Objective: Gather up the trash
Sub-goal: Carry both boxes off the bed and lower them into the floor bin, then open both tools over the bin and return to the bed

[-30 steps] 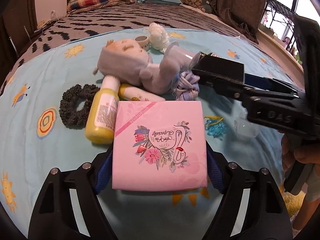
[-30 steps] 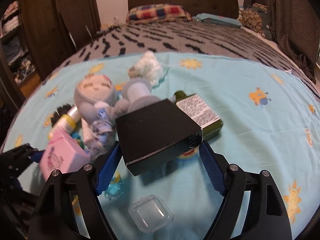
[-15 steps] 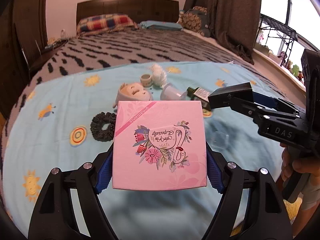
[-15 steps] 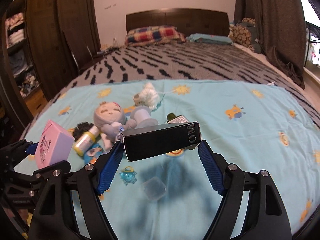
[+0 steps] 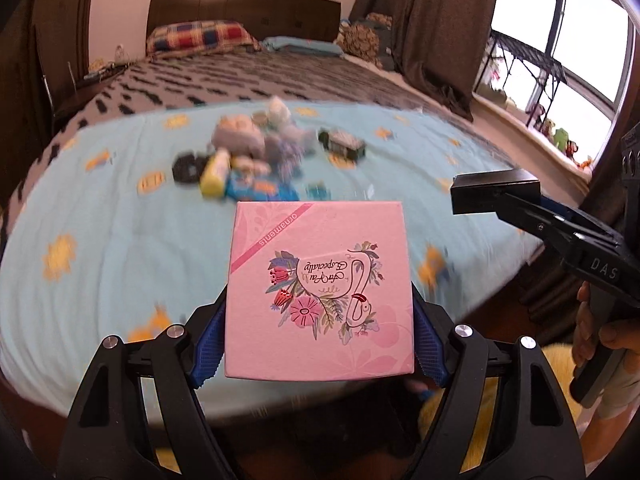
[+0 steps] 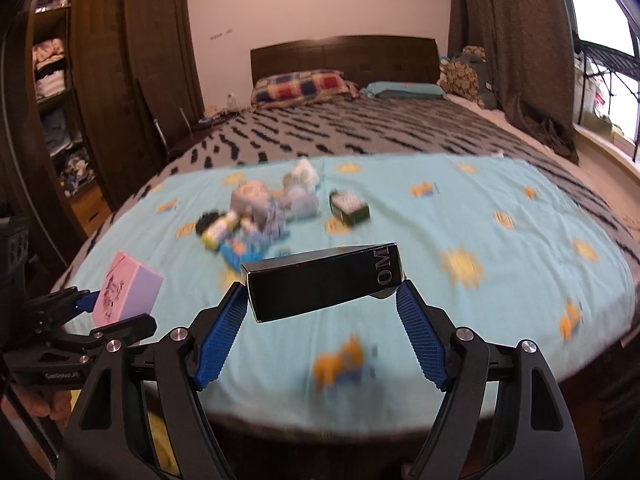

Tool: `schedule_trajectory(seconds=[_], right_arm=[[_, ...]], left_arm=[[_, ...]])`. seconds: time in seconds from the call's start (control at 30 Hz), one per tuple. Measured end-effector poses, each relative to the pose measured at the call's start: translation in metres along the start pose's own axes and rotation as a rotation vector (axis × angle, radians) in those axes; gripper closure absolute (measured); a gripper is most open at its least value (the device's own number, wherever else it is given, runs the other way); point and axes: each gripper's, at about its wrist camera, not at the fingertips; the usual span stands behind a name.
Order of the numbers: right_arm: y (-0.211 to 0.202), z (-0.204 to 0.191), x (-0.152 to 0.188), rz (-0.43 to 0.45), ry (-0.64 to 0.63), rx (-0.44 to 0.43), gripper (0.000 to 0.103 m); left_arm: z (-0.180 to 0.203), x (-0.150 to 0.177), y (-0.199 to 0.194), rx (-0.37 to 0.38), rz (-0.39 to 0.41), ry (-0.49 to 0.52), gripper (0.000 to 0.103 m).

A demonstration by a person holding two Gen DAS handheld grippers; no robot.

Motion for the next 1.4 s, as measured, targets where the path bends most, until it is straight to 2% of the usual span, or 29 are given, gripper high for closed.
schedule_trajectory(seconds=[0.13,0.23,0.47,0.63,0.8,1.1,1.23,1.4], right_arm=[[-0.012,0.003,0.033,-0.059,0.011,0.002,0.026],[-0.013,0.005,0.06,-0.12,0.021,-0.005,0.026],[0.005,0.007,0.121,-0.281,0.079,-0.013,0.026],[0.03,0.005,0.154,-0.403,0.114,0.01,0.026],[0.047,0.002,0.176,-0.478,0.129,0.033,0.025],[0.063,-0.005,0.182,-0.51,0.167,-0.007,0.022],[0.066,-0.008,0.177,-0.496,0.177,-0.022,0.016],[0.06,-0.009,0.158,-0.447,0.159,-0.022,0.016]], left_arm=[[0.011,0.035,-0.003,0.023,-0.054,0.007,0.029],[0.021,0.068,0.005,0.042,-0.13,0.022,0.029],[0.027,0.129,0.041,0.039,-0.309,0.005,0.029],[0.028,0.156,0.067,0.029,-0.396,-0.008,0.029],[0.025,0.166,0.082,0.006,-0.429,-0.007,0.029],[0.022,0.178,0.093,0.035,-0.472,-0.013,0.026],[0.021,0.175,0.099,0.038,-0.459,-0.015,0.015],[0.016,0.155,0.082,0.021,-0.42,-0.001,0.011]])
Point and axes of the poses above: each gripper's, at about its wrist camera, not at the fingertips, and y roughly the way its jaws point, z to its right, x to its underside, and after that the axes turned 9 degrees about z, right-handed
